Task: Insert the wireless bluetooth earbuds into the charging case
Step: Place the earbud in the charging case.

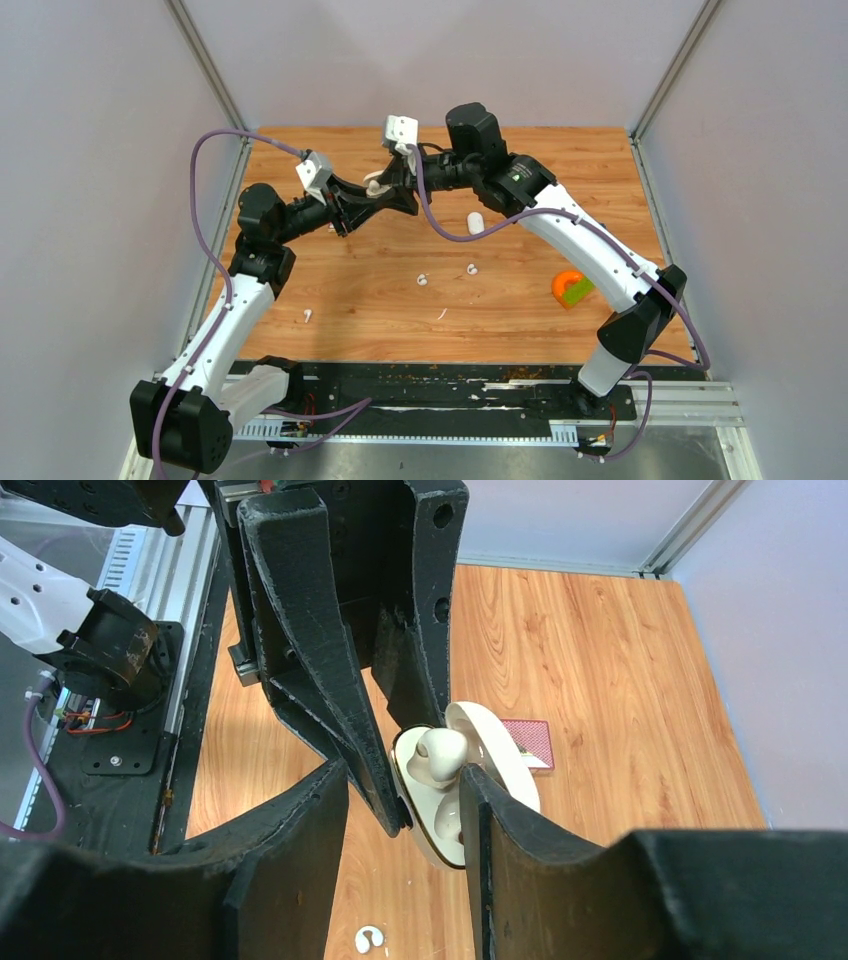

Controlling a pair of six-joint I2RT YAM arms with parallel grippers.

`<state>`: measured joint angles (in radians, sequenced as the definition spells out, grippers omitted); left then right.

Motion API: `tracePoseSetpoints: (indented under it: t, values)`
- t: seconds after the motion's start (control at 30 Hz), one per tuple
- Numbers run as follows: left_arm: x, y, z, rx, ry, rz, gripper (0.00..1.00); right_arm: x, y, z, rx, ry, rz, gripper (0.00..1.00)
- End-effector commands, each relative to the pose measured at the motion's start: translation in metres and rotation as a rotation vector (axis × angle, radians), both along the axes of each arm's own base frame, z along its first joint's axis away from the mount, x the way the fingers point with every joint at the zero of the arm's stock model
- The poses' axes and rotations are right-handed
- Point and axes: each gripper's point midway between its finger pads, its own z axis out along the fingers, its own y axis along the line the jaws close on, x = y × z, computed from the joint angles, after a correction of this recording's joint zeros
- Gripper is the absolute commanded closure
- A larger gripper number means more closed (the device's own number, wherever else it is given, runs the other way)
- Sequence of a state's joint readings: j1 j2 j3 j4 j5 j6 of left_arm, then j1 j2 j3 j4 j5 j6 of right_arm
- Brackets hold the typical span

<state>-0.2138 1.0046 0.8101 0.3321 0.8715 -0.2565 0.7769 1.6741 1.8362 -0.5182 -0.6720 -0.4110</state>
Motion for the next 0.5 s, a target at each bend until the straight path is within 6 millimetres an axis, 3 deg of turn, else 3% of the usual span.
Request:
tracePoseSetpoints:
  t: [0.0,0.47]
  values:
    - [0.0031,0.0029,0.0150,-0.015,-0.064,0.027,1.00,-0.0044,0.0005,0.0096,0.009,-0.032,0.007,0.55]
    - [0.0079,0.0036,0.0129,-0.025,-0.044,0.044,1.00,0.0024,-0.0092,0.0121,-0.015,-0.091,-0.068,0.55]
